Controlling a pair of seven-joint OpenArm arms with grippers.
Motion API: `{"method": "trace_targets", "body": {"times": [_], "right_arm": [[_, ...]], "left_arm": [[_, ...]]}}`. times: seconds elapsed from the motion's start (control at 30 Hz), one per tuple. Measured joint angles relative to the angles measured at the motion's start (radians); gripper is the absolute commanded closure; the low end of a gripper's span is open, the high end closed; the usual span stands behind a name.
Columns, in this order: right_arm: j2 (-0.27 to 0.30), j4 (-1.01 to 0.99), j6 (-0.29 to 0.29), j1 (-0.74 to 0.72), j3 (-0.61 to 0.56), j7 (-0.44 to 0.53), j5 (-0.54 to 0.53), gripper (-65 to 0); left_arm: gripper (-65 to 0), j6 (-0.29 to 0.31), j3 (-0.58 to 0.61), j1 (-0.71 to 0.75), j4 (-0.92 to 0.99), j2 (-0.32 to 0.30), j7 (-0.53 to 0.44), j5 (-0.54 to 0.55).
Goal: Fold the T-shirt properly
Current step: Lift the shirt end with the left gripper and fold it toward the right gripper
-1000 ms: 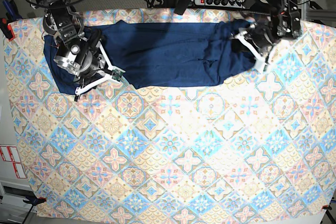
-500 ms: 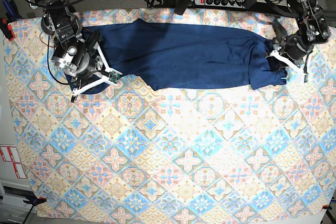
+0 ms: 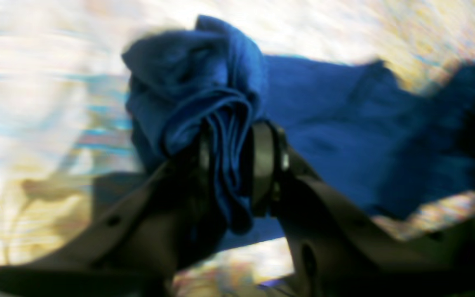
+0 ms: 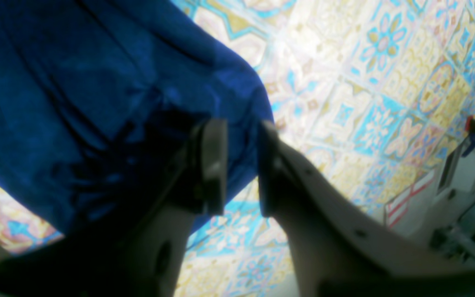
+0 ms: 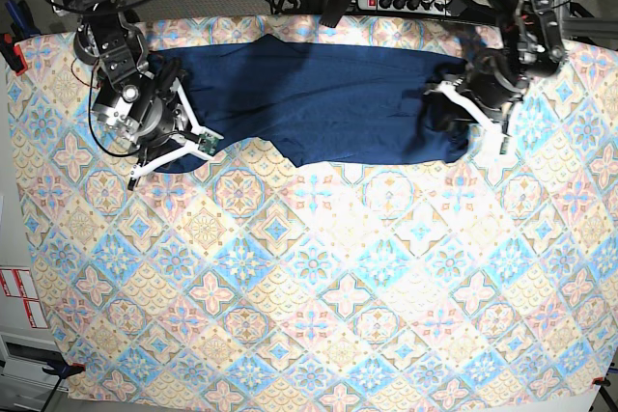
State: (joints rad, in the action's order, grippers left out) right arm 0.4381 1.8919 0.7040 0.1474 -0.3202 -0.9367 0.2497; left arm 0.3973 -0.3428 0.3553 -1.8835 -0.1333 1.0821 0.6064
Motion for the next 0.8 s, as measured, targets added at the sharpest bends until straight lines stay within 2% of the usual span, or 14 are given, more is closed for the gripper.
{"method": "trace_targets", "body": {"times": [0.23,0.33,0.57,0.8], "right_arm": [[0.0,0.0,0.0,0.023,0.063,0.001,0.005,-12.7],[0.003,0.0,-0.001,0.023,0.065,0.001,0.005,-12.7],[0.001,0.0,-0.001,0.024,0.065,0.001,0.005,-12.7],[0.0,0.001,0.0,0.022,0.065,0.002,0.004,-12.7]], "left_arm": [[-10.1,-0.004,0.1,-0.006,-0.001,0.056,0.006,-0.008],[-10.1,-0.004,0.138,-0.007,-0.001,0.06,0.005,-0.007],[-10.7,-0.007,0.208,-0.041,0.027,0.11,0.0,-0.058],[-11.2,-0.008,0.25,-0.071,0.117,0.134,0.0,-0.075]]}}
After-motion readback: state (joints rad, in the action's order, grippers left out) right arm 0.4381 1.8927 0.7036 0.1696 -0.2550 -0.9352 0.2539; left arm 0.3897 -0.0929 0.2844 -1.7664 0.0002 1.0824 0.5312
